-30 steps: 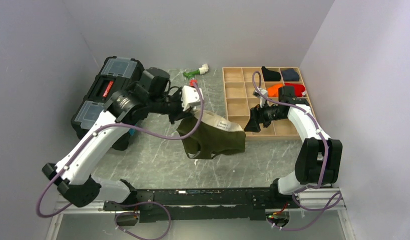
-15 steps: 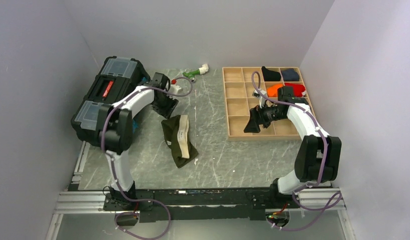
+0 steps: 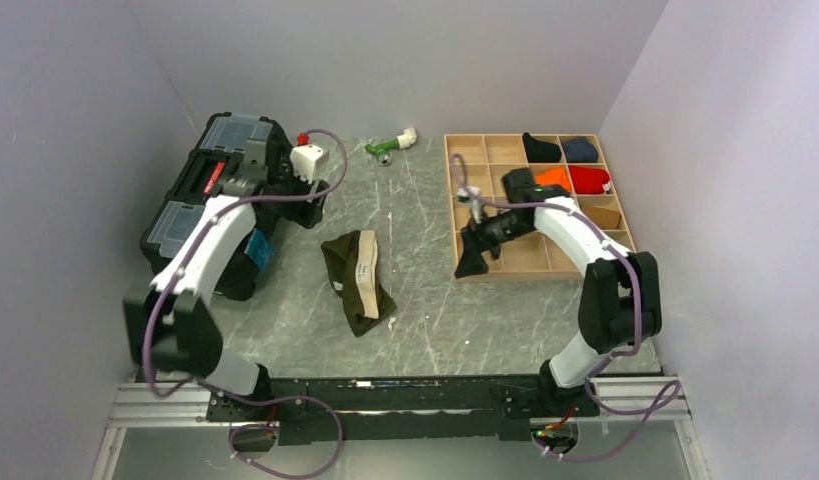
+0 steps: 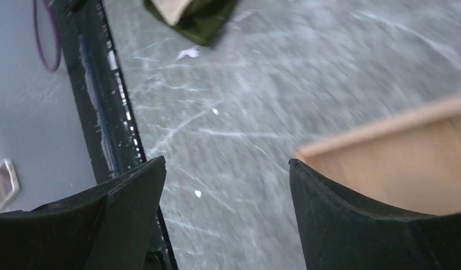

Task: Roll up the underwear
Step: Place the underwear at the center of the board.

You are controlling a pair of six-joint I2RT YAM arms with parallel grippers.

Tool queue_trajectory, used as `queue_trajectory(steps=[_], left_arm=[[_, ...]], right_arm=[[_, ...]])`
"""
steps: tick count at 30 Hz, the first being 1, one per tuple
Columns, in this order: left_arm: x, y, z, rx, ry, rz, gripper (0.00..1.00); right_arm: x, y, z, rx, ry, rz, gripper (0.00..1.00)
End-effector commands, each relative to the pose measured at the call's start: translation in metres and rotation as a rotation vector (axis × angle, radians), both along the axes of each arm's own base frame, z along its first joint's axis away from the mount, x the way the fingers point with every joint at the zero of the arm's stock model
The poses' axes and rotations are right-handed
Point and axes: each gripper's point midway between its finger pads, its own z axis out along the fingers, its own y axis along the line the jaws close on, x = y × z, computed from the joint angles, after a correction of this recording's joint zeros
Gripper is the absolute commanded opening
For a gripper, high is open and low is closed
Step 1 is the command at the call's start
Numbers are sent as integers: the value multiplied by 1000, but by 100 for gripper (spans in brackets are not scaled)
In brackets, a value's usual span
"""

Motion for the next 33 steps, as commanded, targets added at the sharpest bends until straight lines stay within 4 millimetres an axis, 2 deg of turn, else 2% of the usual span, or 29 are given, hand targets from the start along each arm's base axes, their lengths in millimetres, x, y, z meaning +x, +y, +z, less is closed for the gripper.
queue_trajectory(steps=[1,5,8,10,12,16,23,27,33], left_arm=[[-40,-11,27,-71,-73,-158,78],[-76,3,42,-118,-54,-170,79],[-93,18,57,-156,-51,-135,79],[-100,35,70,-170,-70,-75,79],[-107,44,83,-191,-85,-47,79],[-114,63,103,-198,-107,31,79],[-115,82,117,-185,-121,95,79],[-114,84,113,-186,-114,100,79],[-115,83,105,-190,-95,99,78]], right_arm=[[-18,56,12,39,-108,230,80],[-38,103,4,1,-215,379,76],[-48,133,-8,-38,-310,448,74],[-49,150,-14,-57,-388,465,74],[-59,168,-20,-63,-440,497,74],[-64,193,-33,-85,-518,509,73],[-73,218,-65,-145,-557,518,64],[-82,222,-78,-175,-568,543,60],[-82,227,-93,-218,-570,526,51]])
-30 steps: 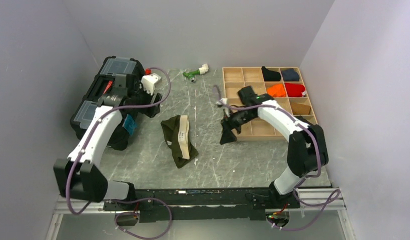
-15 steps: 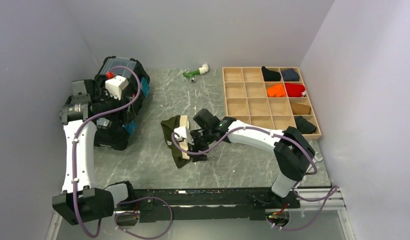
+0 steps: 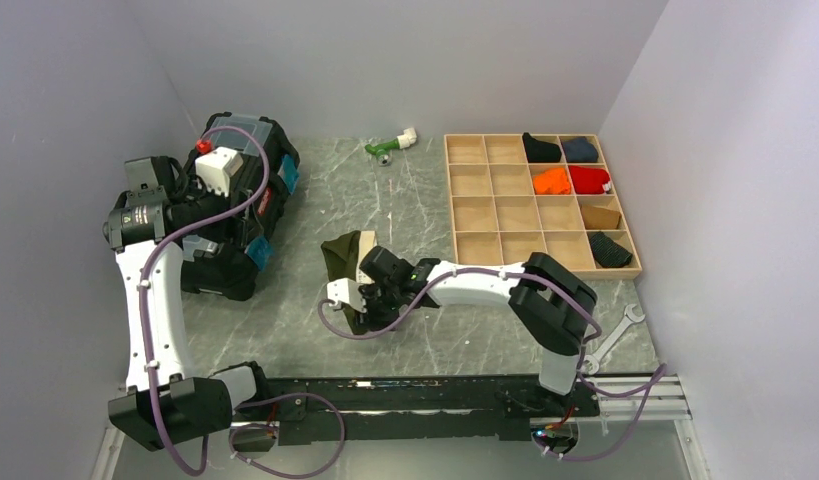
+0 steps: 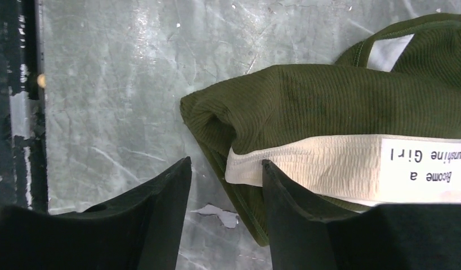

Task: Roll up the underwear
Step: Place the underwear at the center of the board, then flatten out the underwear at the center of the board.

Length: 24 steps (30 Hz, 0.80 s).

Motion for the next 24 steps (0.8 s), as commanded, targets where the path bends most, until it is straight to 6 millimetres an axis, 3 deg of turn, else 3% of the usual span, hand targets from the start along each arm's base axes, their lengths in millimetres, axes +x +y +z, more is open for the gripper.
queue_trajectory(steps=[1,7,15,18,24], left_arm=[[-4,-4,-2,-9,-4,-34,78],[-5,-6,-4,-12,-6,-44,78],[-5,-11,-10,-38,9,-69,78],[-5,-12,-16,-41,18,-82,78],[-5,-12,-22,-43,22,-88,78]], right_arm=[[13,12,-2,14,-57,-48,49],[28,9,1,-5,-122,-96,29],[36,7,22,-14,-155,-117,14],[36,7,30,-13,-138,-120,13],[39,4,33,-15,-103,-132,20]])
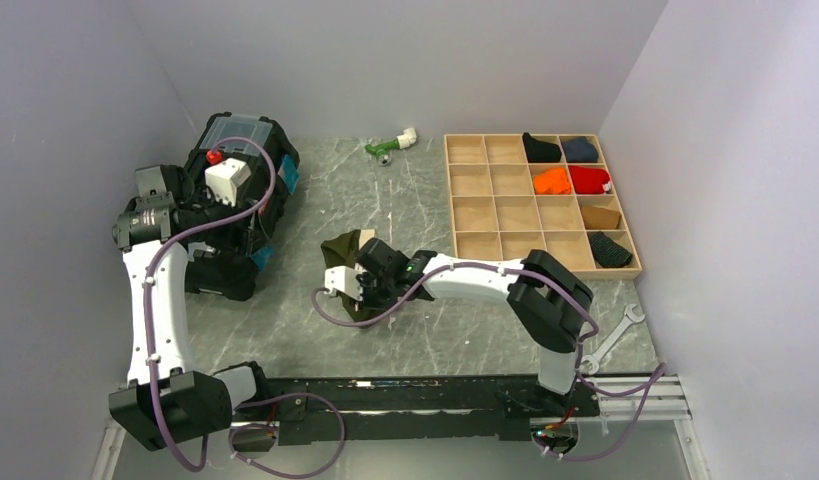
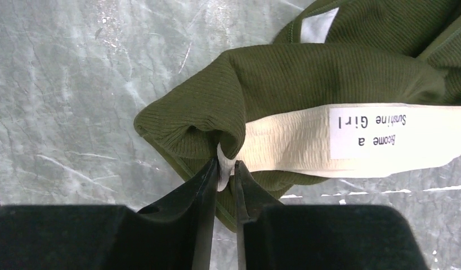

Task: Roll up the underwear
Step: Flatten out the underwear at the center of the board.

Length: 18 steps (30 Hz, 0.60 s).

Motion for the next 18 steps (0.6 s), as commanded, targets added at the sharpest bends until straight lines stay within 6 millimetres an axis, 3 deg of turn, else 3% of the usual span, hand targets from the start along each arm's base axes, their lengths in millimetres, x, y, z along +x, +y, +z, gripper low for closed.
queue_trajectory(steps=[1,6,10,18], left_arm=[[2,-4,1,-14,-27,-36,78],[1,-4,-1,-10,-24,-38,78],[0,-3,-5,-9,-15,-36,78],[0,-3,-7,-6,-10,-36,78]], right_arm=[[9,4,26,45,-9,-17,20],[11,4,20,33,-3,-21,22],[10,4,15,26,11,-21,33],[7,6,14,31,32,-16,37]])
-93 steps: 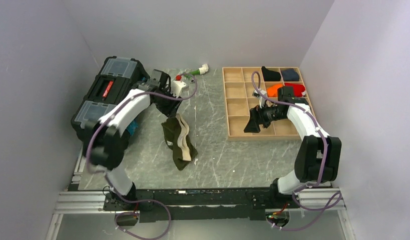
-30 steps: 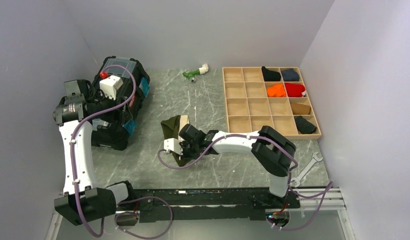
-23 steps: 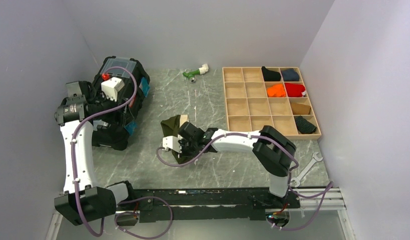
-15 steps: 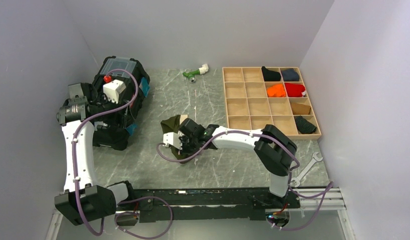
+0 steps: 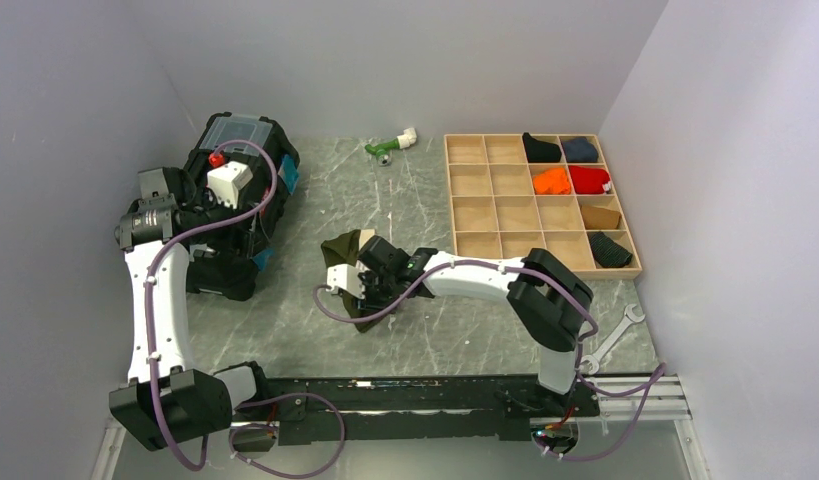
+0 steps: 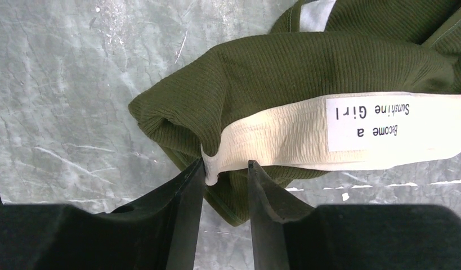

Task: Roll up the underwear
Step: Flatten out the underwear at the center of the board.

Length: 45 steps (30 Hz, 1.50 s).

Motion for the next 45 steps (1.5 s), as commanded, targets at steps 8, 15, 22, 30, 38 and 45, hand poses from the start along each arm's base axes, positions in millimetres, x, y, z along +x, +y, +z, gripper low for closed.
queue_trajectory(steps=[8,15,22,30,38,45], left_arm=[[1,-3,-1,-13,-18,-28,78],[0,-5,-10,-19,-21,-35,77],[0,-22,-16,-60,-65,-91,78],[17,-90,-21,42,-177,-287,78],[38,-167,-37,23,-210,-421,74],[46,-212,-60,133,-376,-412,70]], right_arm=[[6,14,12,34,12,-8,20],[26,8,51,76,-12,-70,0],[88,-17,141,184,-85,-239,0],[153,-63,163,131,-189,-380,0],[179,-98,121,110,-57,-489,0],[174,-100,90,142,144,-510,0]])
